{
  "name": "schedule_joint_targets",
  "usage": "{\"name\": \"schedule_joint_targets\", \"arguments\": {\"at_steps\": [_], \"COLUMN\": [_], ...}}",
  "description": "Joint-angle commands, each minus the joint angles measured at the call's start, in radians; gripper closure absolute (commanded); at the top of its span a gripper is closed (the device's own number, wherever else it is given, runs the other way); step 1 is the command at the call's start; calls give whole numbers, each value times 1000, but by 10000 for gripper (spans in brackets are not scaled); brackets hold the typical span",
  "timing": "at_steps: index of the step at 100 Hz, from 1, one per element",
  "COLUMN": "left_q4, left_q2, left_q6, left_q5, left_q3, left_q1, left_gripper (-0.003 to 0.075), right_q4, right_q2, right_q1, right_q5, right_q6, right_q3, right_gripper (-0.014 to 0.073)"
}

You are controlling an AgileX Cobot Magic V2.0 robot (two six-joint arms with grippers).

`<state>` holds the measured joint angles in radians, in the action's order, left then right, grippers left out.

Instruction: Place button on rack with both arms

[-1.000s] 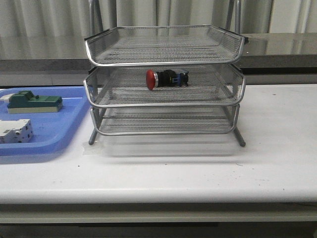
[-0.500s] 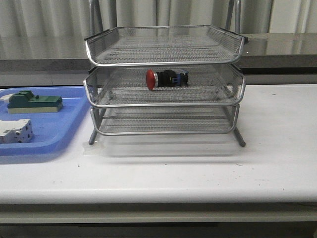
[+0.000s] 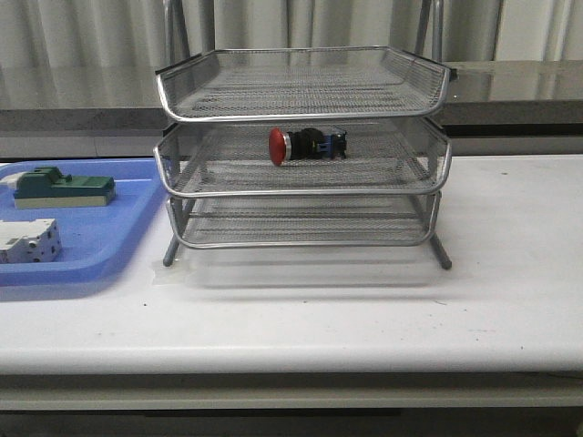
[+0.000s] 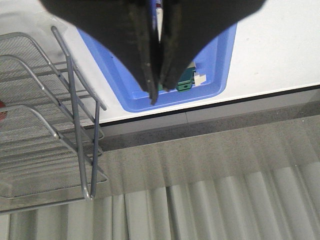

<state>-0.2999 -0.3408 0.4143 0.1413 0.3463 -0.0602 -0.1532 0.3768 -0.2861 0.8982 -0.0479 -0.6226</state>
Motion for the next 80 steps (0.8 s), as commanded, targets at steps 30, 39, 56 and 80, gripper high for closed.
{"name": "schedule_joint_targets", "arguments": {"at_steps": [30, 39, 56, 80], "left_q4": [-13, -13, -13, -13], "left_q2": [-5, -5, -5, -5], "left_q6": [-8, -8, -8, -8], "left_q5": [-78, -78, -78, -78], "left_q3": [27, 27, 27, 27], "left_q1": [3, 3, 3, 3], "left_gripper": [740, 740, 740, 740], "right_q4": [-18, -19, -43, -16], "right_q2": [9, 9, -17, -130], "right_q1": [3, 3, 3, 68], "right_q5": [-61, -64, -191, -502], "right_q6": [-4, -4, -4, -4], "right_q3": [-21, -21, 33, 199], "right_gripper": [654, 654, 654, 654]}}
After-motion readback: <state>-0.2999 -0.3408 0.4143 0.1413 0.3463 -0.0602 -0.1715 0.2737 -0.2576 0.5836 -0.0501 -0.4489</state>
